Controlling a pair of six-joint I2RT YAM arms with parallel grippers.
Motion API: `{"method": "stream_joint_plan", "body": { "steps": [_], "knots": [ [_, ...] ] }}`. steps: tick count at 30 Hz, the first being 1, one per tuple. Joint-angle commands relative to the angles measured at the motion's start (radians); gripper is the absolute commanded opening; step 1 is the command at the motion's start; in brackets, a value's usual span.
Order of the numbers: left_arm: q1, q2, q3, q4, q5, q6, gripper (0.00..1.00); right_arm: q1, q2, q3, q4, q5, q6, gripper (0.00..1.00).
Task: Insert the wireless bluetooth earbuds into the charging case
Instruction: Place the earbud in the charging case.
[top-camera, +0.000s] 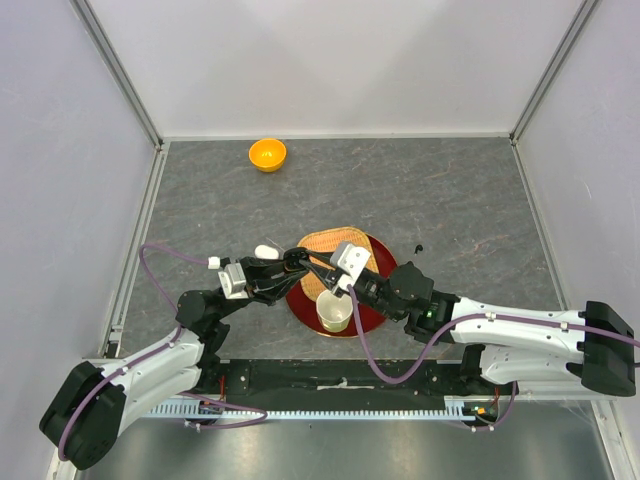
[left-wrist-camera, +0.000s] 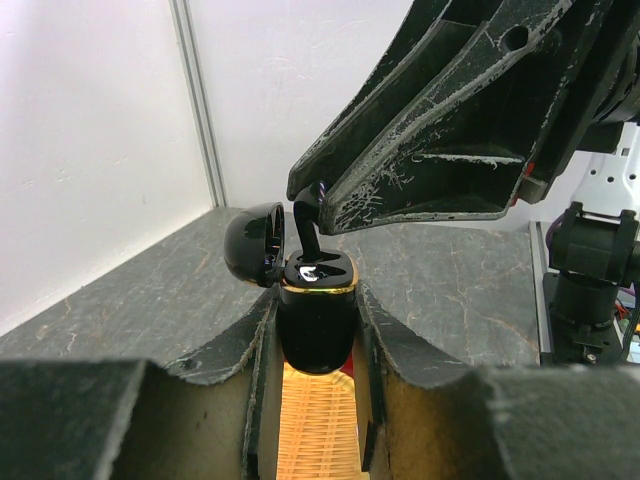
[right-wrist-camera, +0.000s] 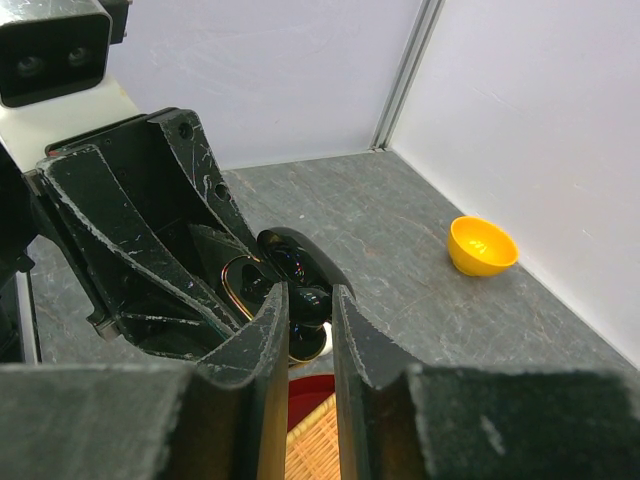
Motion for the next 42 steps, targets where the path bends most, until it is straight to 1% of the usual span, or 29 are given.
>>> {"method": "stream_joint_plan", "body": {
  "steps": [1,6,10,18,23,27,35,42],
  "knots": [
    [-0.003,-0.017,0.029,0.373,-0.023,0.005,0.02,0.001,0.007,0.026,-0.047,0.045,-0.016,0.0],
    [-0.003,-0.02,0.023,0.375,-0.028,0.007,0.02,0.001,0.002,0.046,-0.11,0.001,0.045,0.0],
    [-0.001,-0.027,0.019,0.375,-0.031,0.008,0.02,-0.001,0.01,0.067,-0.183,-0.003,0.103,0.0],
    [-0.003,-0.049,0.007,0.373,-0.052,0.011,0.02,0.002,-0.018,0.046,-0.188,-0.018,0.142,0.0],
    [-0.003,-0.047,0.006,0.373,-0.051,0.01,0.02,0.005,-0.061,-0.008,-0.124,-0.006,0.137,0.0],
    [-0.003,-0.038,0.012,0.373,-0.043,0.007,0.02,0.007,-0.072,-0.008,-0.115,0.023,0.114,0.0],
    [-0.003,-0.026,0.021,0.373,-0.029,-0.001,0.02,0.008,-0.044,0.012,-0.072,0.042,0.079,0.0],
    [-0.005,-0.024,0.024,0.373,-0.02,-0.001,0.02,0.01,0.0,0.055,-0.108,0.066,0.068,0.0]
  ]
}}
